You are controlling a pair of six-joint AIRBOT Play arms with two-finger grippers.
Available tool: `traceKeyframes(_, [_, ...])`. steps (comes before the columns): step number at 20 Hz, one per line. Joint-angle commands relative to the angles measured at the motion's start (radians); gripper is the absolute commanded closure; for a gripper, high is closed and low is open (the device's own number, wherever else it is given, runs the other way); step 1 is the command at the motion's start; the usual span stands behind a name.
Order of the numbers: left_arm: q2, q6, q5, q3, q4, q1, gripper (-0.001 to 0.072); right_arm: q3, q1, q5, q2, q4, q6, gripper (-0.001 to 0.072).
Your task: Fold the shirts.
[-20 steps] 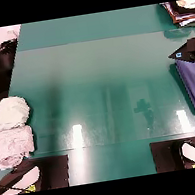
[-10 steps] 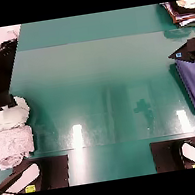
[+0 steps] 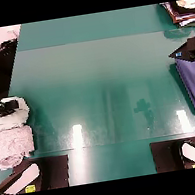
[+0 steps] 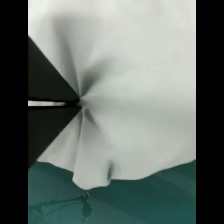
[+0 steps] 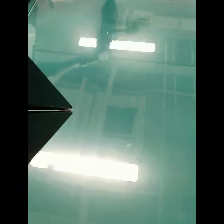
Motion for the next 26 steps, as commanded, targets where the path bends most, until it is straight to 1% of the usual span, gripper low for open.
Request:
traceKeyframes(1, [0.028,0.002,-0.052,0.061,-0.066,0.0,0.0683,0.0,0.0,-0.008,0.003,0.024,0.0,0.0694])
traceKeyframes(3, [0.103,0.003,-0.044,0.169,-0.14,-0.01,0.0683,0.0,-0.01,-0.052,0.022,0.105,0.0,0.0694])
traceKeyframes(5, [0.187,0.011,-0.034,0.315,-0.154,-0.067,0.0683,0.001,-0.018,-0.148,0.052,0.204,0.0,0.0694])
traceKeyframes(6, [0.219,0.011,-0.036,0.393,-0.154,-0.109,0.0683,0.001,-0.018,-0.203,0.071,0.223,0.0,0.0694])
traceKeyframes(8, [0.254,0.011,-0.053,0.572,-0.153,-0.227,0.0683,0.002,-0.016,-0.297,0.106,0.233,-0.002,0.0694])
traceKeyframes(11, [0.254,0.011,-0.059,0.763,-0.149,-0.449,0.0684,0.003,-0.012,-0.365,0.146,0.233,-0.045,0.0694])
traceKeyframes(14, [0.239,0.008,-0.032,0.784,-0.141,-0.642,0.0684,0.076,-0.012,-0.34,0.129,0.227,-0.046,0.0694])
traceKeyframes(16, [0.18,0.001,-0.085,0.783,-0.142,-0.759,0.0684,0.162,-0.012,-0.3,0.09,0.228,-0.046,0.0694])
traceKeyframes(19, [0.035,0.002,-0.161,0.78,-0.161,-0.925,0.0683,0.282,-0.012,-0.23,0.028,0.228,-0.046,0.0694])
traceKeyframes(22, [-0.139,0.003,-0.178,0.78,-0.252,-1.067,0.0678,0.369,-0.012,-0.149,-0.019,0.228,-0.046,0.0694])
traceKeyframes(23, [-0.196,0.011,-0.167,0.78,-0.281,-1.103,0.0504,0.386,-0.012,-0.126,-0.03,0.227,-0.046,0.0694])
traceKeyframes(24, [-0.24,0.011,-0.152,0.78,-0.283,-1.127,0.021,0.397,-0.012,-0.105,-0.037,0.228,-0.046,0.0694])
traceKeyframes(25, [-0.273,0.012,-0.142,0.78,-0.28,-1.133,0.0147,0.399,-0.012,-0.092,-0.039,0.228,-0.045,0.0694])
traceKeyframes(26, [-0.288,0.019,-0.144,0.78,-0.257,-1.125,0.0174,0.399,-0.012,-0.083,-0.039,0.227,-0.045,0.0694])
